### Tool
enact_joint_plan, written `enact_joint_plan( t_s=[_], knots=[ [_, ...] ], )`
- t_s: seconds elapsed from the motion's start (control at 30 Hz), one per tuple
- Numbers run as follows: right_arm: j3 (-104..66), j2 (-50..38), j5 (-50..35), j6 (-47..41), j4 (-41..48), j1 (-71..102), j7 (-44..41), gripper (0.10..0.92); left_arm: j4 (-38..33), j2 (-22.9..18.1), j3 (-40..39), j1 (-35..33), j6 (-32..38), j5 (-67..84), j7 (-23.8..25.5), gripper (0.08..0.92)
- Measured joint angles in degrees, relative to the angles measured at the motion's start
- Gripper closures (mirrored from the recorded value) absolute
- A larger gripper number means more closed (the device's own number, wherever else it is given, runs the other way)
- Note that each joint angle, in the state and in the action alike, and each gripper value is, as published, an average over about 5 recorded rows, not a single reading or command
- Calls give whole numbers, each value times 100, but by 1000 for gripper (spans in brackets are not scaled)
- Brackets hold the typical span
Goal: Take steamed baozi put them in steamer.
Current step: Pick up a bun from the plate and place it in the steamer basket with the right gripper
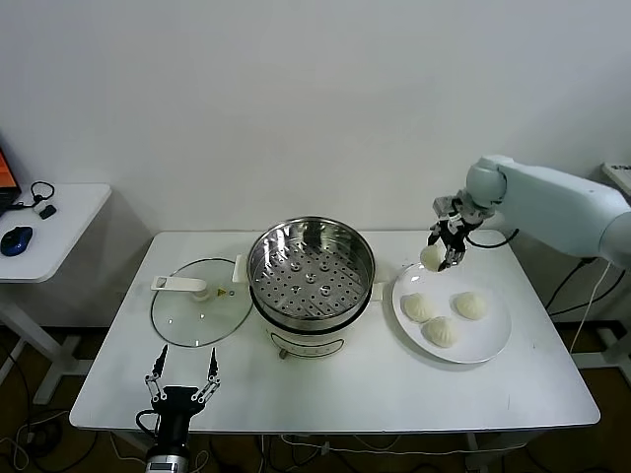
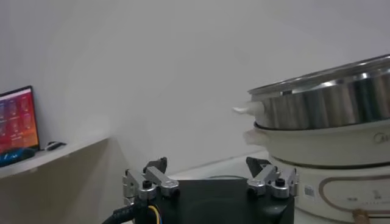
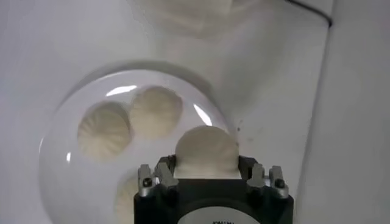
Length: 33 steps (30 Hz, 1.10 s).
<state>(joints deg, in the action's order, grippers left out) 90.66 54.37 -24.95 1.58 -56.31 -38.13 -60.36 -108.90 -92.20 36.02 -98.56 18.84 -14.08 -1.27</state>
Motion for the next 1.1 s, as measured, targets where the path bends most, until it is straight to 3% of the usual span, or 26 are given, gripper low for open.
enact_joint_plan(
  t_s=[0.27,0.57,0.8,1.1],
  knots=[
    [413,313,-313,535,-551,-920,172,347,-5,0,-99,-26,-5,-42,-31,177],
    [766,1057,-552,2132,-631,-1410,474,313,-1,0,-104,-60,7,-58,-95,177],
    [867,1800,-552,3375,-184,-1375,359,280,-23,0,-155,-70,8,-74,-117,177],
    [711,2700,47,4184,809,-958,173,281,-23,0,-182,-43,16,-60,-146,177]
  ],
)
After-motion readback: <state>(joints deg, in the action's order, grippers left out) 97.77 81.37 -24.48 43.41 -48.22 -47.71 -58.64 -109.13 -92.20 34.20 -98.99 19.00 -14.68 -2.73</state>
